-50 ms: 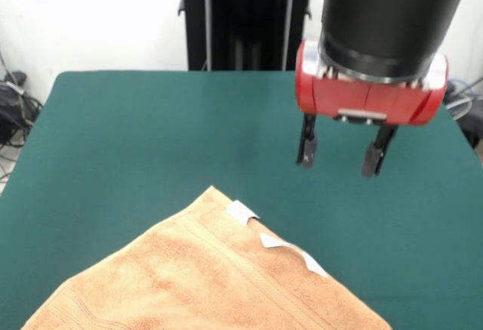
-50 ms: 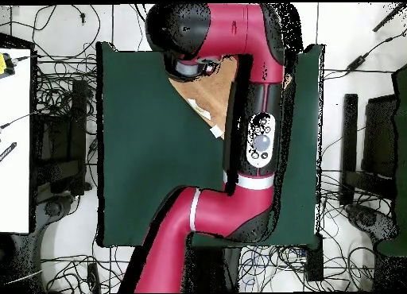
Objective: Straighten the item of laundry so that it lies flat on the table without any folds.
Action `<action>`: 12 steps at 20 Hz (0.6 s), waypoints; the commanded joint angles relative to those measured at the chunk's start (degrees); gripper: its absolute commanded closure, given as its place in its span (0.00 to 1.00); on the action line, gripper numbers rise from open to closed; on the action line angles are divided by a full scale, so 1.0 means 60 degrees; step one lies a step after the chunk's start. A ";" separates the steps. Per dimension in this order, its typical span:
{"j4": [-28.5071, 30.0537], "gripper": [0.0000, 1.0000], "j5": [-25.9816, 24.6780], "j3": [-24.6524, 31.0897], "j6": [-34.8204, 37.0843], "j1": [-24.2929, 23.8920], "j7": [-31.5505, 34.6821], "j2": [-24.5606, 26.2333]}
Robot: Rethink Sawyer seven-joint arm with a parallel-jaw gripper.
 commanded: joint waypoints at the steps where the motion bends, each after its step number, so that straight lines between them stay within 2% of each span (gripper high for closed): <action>1: 0.1436 0.00 -0.0209 0.0807 -0.0578 -0.0194 0.0556 -0.0159; 4: 0.1525 0.00 -0.0185 0.0851 -0.0703 -0.0242 0.0377 -0.0103; 9: 0.2288 0.00 -0.0087 0.0759 -0.1417 -0.0361 -0.0258 -0.0245; 12: 0.2269 0.00 -0.0112 0.0722 -0.1647 -0.0422 -0.0385 -0.0125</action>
